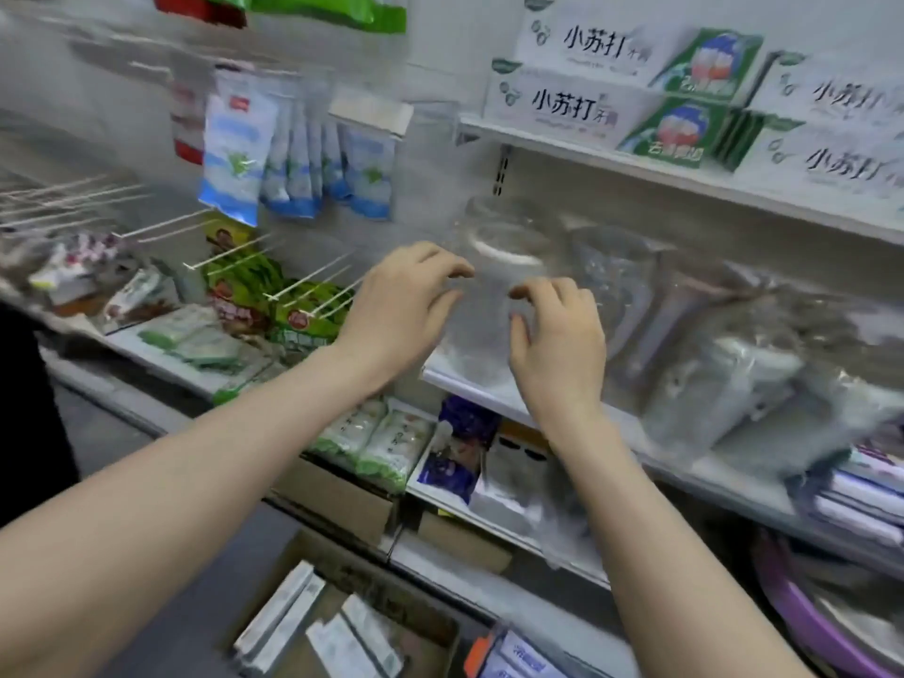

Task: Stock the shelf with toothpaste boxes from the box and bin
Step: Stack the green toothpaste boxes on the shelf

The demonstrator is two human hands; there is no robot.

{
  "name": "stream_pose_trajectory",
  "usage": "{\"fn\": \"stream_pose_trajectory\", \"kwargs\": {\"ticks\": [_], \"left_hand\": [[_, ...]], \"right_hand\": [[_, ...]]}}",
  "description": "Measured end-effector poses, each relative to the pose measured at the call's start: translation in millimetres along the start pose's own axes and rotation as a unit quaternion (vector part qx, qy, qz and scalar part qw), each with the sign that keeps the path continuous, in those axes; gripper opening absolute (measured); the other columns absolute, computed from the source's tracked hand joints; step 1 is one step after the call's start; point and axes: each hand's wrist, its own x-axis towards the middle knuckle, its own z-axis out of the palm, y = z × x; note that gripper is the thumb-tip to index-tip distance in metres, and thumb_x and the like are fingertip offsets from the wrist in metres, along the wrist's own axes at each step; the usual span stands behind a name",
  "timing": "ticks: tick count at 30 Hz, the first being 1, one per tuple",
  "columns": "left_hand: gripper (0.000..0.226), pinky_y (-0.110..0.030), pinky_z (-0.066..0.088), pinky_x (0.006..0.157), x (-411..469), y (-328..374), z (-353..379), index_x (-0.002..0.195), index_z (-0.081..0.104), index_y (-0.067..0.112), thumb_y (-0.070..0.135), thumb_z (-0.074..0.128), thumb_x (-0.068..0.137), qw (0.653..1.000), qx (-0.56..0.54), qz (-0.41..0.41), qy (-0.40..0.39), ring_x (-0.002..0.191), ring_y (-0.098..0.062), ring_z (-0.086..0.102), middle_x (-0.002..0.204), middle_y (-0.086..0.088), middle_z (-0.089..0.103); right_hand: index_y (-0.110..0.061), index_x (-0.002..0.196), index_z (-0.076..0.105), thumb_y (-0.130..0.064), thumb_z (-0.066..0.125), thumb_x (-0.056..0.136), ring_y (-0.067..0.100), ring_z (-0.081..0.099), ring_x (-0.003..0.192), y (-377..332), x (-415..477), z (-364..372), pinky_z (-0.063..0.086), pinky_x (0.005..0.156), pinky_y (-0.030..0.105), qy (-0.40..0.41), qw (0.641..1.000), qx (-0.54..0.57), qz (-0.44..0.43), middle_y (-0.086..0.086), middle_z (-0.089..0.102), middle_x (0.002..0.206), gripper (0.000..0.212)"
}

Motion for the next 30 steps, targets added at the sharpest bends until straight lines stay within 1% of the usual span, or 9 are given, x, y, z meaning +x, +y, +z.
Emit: {"fn": "stream_pose_trajectory", "kwargs": {"ticks": [5, 11, 16, 20, 22, 24, 26, 29, 30], "left_hand": [[0.022, -0.036, 0.048, 0.083, -75.5, -74.1, -0.2, 0.109, 0.067, 0.018, 0.016, 0.063, 0.088, 0.998, -0.015, -0.036, -0.053, 0.098, -0.023, 0.059, 0.105, -0.001, 0.065], [0.021, -0.032, 0.046, 0.082, -156.8, -130.1, 20.4, 0.111, 0.067, 0.018, 0.016, 0.064, 0.090, 0.988, -0.043, -0.102, -0.103, 0.099, -0.021, 0.058, 0.106, 0.001, 0.064], [0.024, -0.032, 0.044, 0.084, -227.3, -157.0, 57.2, 0.114, 0.066, 0.020, 0.016, 0.062, 0.091, 0.970, -0.058, -0.180, -0.152, 0.101, -0.022, 0.057, 0.108, 0.002, 0.063], [0.026, -0.027, 0.040, 0.088, -281.2, -171.3, 95.8, 0.115, 0.065, 0.018, 0.013, 0.063, 0.090, 0.953, -0.061, -0.224, -0.193, 0.103, -0.021, 0.056, 0.110, 0.001, 0.063], [0.026, -0.019, 0.033, 0.087, -307.3, -178.8, 115.6, 0.118, 0.064, 0.018, 0.015, 0.062, 0.092, 0.941, -0.057, -0.253, -0.216, 0.104, -0.020, 0.055, 0.112, 0.001, 0.062], [0.028, -0.017, 0.030, 0.086, -338.0, -190.3, 139.1, 0.121, 0.062, 0.019, 0.017, 0.061, 0.093, 0.928, -0.058, -0.285, -0.232, 0.105, -0.019, 0.053, 0.114, 0.000, 0.061], [0.030, -0.018, 0.030, 0.086, -368.4, -199.5, 159.7, 0.123, 0.061, 0.021, 0.018, 0.060, 0.093, 0.913, -0.063, -0.319, -0.246, 0.106, -0.018, 0.052, 0.115, 0.001, 0.060], [0.030, -0.023, 0.034, 0.088, -419.8, -212.6, 196.7, 0.122, 0.061, 0.022, 0.019, 0.060, 0.093, 0.890, -0.069, -0.366, -0.262, 0.109, -0.019, 0.052, 0.116, 0.001, 0.059], [0.030, -0.024, 0.036, 0.090, -437.9, -215.8, 209.5, 0.122, 0.061, 0.022, 0.017, 0.061, 0.092, 0.882, -0.069, -0.380, -0.270, 0.110, -0.019, 0.053, 0.117, 0.002, 0.059]], "right_hand": [[-0.012, 0.104, 0.065, -0.004, 0.063, 0.083, 0.028, 0.053, 0.093, -53.0, -60.7, 66.8, 0.043, 0.079, 0.036, -0.075, 0.997, 0.022, 0.018, 0.007, 0.062, 0.103, 0.022], [-0.012, 0.106, 0.064, -0.005, 0.062, 0.083, 0.027, 0.053, 0.092, -74.9, -144.4, 129.7, 0.046, 0.077, 0.039, -0.183, 0.982, 0.025, 0.039, 0.007, 0.062, 0.105, 0.024], [-0.010, 0.109, 0.065, 0.000, 0.061, 0.083, 0.030, 0.053, 0.092, -68.3, -217.5, 181.6, 0.046, 0.080, 0.042, -0.264, 0.962, 0.051, 0.057, 0.008, 0.061, 0.105, 0.028], [-0.010, 0.111, 0.064, 0.002, 0.063, 0.080, 0.030, 0.054, 0.095, -59.9, -274.6, 217.0, 0.047, 0.081, 0.040, -0.325, 0.940, 0.059, 0.081, 0.009, 0.062, 0.106, 0.034], [-0.010, 0.111, 0.064, 0.003, 0.062, 0.079, 0.031, 0.054, 0.095, -52.2, -303.6, 235.1, 0.047, 0.082, 0.040, -0.358, 0.926, 0.065, 0.095, 0.010, 0.061, 0.105, 0.035], [-0.012, 0.114, 0.063, 0.002, 0.062, 0.078, 0.031, 0.054, 0.095, -42.0, -337.0, 257.6, 0.048, 0.084, 0.040, -0.393, 0.911, 0.063, 0.111, 0.009, 0.060, 0.106, 0.038], [-0.013, 0.115, 0.062, 0.002, 0.064, 0.076, 0.032, 0.056, 0.096, -34.6, -365.4, 274.1, 0.048, 0.085, 0.041, -0.426, 0.894, 0.058, 0.128, 0.008, 0.060, 0.107, 0.042], [-0.012, 0.115, 0.063, 0.003, 0.066, 0.072, 0.034, 0.060, 0.097, -21.7, -415.5, 299.5, 0.041, 0.089, 0.046, -0.459, 0.876, 0.047, 0.142, 0.009, 0.063, 0.107, 0.046], [-0.012, 0.117, 0.063, 0.003, 0.066, 0.072, 0.034, 0.060, 0.098, -16.3, -432.3, 307.3, 0.043, 0.090, 0.045, -0.472, 0.867, 0.051, 0.151, 0.010, 0.063, 0.109, 0.048]]}}
